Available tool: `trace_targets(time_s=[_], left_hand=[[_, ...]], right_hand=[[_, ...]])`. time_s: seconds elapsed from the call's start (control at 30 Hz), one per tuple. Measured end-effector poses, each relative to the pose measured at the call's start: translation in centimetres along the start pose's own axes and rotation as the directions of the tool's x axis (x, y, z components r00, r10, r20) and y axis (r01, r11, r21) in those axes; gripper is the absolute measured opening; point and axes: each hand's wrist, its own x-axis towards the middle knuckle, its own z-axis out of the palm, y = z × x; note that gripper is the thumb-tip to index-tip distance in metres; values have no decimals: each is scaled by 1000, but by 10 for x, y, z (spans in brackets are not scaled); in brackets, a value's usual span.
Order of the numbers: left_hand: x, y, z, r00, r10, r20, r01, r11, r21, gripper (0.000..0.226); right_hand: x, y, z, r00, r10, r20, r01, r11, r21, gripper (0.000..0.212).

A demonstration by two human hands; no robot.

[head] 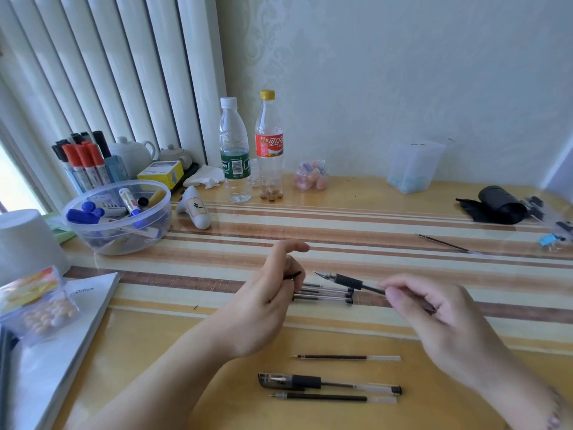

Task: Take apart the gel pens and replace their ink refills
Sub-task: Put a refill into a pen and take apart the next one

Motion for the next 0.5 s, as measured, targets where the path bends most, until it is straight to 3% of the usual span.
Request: trace_targets(time_s=[0.13, 0.3, 0.5], left_hand=[[2, -1, 1, 997, -3, -81, 3, 1000, -5, 48], [4, -4, 1, 993, -74, -93, 71, 997, -36, 26], [5, -3, 1, 988, -115, -103, 117, 993, 15, 21]], right_hand=[[1, 4, -1, 998, -49, -35, 47, 996, -70, 32], [2, 4, -2, 995, -95, -41, 90, 989, -117, 30], [2, 4, -5, 990, -128, -53, 121, 985, -123, 26]])
